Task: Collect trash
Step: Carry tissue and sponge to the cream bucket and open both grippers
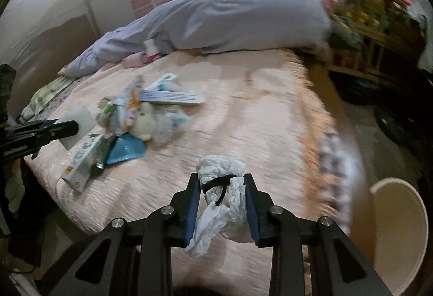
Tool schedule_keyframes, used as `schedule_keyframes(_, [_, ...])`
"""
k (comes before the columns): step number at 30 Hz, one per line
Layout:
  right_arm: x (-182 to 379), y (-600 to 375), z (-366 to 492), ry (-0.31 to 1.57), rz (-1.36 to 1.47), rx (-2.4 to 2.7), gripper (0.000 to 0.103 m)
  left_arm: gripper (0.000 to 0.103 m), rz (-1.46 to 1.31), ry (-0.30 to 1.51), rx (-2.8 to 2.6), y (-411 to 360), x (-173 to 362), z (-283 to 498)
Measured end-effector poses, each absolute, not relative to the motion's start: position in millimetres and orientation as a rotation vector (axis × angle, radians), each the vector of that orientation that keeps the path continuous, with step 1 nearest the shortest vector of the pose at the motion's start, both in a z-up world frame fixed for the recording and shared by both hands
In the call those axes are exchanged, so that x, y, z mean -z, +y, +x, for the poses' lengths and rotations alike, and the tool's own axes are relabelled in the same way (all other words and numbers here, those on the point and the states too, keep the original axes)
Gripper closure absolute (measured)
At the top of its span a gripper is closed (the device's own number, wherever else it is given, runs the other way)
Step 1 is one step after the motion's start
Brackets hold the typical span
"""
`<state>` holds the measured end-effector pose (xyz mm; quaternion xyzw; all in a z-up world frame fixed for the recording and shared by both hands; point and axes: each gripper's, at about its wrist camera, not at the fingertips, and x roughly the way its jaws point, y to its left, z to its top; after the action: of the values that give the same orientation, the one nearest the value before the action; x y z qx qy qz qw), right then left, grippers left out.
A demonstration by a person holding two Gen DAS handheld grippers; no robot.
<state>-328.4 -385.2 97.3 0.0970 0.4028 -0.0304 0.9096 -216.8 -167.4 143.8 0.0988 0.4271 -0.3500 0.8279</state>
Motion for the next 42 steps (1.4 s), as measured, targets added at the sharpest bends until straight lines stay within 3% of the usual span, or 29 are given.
schedule_keyframes(18, [-74, -566, -468, 0.837, 0.427, 0.505, 0.073, 0.075, 0.282, 0.982, 1.189, -415, -145, -303])
schedule_keyframes(21, [-65, -586, -481, 0.843, 0.466, 0.541, 0.073, 0.071, 0.28, 0.99, 1.225, -449, -137, -309])
schedule_keyframes(23, [-59, -598, -487, 0.846, 0.486, 0.565, 0.073, 0.061, 0.261, 1.006, 1.266, -464, -130, -309])
schedule_keyframes(24, [-57, -603, -489, 0.848, 0.499, 0.573, 0.073, 0.051, 0.255, 1.016, 1.28, -469, -128, -309])
schedule_keyframes(25, [-55, -606, -489, 0.85, 0.511, 0.577, 0.068, 0.048, 0.249, 1.026, 1.286, -473, -126, -308])
schedule_keyframes(28, [-51, -616, -493, 0.832, 0.561, 0.596, 0.053, 0.047, 0.244, 1.029, 1.275, -474, -125, -305])
schedule_keyframes(42, [-59, -573, -468, 0.847, 0.522, 0.523, 0.05, 0.047, 0.335, 0.893, 1.027, -401, -134, -297])
